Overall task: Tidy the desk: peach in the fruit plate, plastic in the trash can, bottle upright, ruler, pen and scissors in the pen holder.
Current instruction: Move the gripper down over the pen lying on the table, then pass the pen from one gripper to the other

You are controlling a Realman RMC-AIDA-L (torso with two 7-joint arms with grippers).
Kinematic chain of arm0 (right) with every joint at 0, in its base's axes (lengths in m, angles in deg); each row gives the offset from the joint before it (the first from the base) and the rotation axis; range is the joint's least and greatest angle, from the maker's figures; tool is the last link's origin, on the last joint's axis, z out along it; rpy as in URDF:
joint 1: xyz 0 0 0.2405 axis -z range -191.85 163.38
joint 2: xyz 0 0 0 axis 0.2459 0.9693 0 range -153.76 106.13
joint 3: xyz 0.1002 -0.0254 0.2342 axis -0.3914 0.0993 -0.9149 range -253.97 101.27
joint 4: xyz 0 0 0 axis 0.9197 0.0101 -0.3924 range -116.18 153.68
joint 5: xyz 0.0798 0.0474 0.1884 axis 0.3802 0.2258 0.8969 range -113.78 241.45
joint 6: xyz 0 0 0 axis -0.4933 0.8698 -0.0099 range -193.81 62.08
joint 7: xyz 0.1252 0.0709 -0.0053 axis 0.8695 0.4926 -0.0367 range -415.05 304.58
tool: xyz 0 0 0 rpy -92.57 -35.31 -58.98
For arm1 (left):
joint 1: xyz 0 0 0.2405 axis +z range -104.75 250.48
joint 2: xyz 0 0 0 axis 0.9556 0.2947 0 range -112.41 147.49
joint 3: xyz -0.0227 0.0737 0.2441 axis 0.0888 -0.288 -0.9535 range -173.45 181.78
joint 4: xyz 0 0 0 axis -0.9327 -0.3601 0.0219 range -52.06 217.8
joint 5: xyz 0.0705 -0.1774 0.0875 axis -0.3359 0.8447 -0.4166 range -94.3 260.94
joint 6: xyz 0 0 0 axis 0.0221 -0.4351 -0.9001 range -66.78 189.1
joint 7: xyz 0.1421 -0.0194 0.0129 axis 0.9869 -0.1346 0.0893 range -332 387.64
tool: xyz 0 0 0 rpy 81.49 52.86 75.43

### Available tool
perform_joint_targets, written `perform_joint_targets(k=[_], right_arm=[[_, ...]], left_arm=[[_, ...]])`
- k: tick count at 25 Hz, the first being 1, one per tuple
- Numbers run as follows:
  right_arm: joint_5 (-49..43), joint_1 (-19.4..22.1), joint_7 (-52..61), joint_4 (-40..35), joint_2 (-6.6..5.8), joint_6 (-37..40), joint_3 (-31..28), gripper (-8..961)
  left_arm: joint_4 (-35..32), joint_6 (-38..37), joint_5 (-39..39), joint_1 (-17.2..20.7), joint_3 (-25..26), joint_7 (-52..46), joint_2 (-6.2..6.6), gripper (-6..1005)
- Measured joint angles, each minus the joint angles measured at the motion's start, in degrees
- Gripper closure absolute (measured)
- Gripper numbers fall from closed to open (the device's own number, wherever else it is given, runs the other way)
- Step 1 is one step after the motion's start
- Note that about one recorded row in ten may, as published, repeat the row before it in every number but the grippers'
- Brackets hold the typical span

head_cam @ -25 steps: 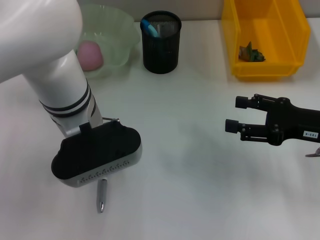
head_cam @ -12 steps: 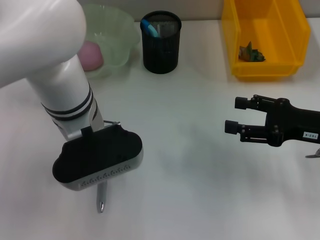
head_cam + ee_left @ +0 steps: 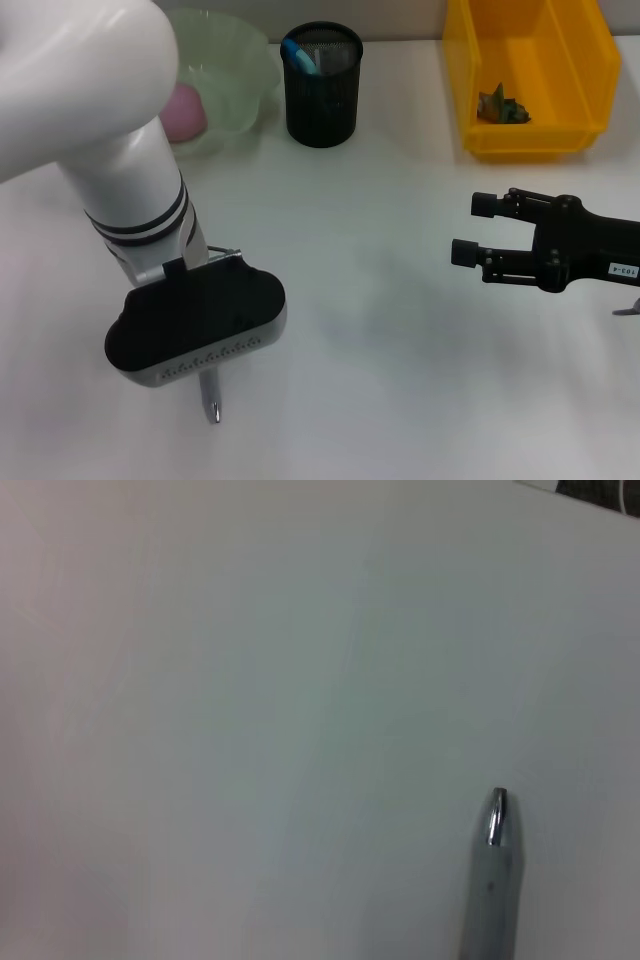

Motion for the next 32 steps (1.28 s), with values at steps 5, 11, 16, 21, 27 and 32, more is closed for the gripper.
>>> perform_joint_targets(k=[5,11,16,21,27,32], right_arm=[[0.00,0.00,0.00,0.02,0.00,0.00,0.06,154],[0.00,0.26,-0.05,0.02,0.04,0.00,0.01,156],[0.00,0.36,-0.20,0.02,0.07,0.51,0.01,157],[0.01,0.36,-0.28,0.02,0.02,0.74,0.01,158],[0.18,0.35,-0.35,0.02,-0.13,0.80,0.01,159],[0.40,0.57,-0.18,-0.04,-0.39,0.80,-0.16,160]], left_arm=[[0.00,-0.02,0.05,-0.02,-0.38,-0.12,-0.07,803],[0.00,-0.02,0.12,-0.03,-0.64,-0.18,-0.13,826],[-0.03,-0.02,0.20,-0.01,-0.66,-0.21,-0.17,845],[-0.26,-0.04,0.30,0.03,-0.35,-0.75,-0.18,860],[-2.10,-1.41,2.23,0.63,4.44,-2.44,-0.31,860],[-2.27,-7.21,9.82,0.33,15.11,-3.48,-0.23,860]])
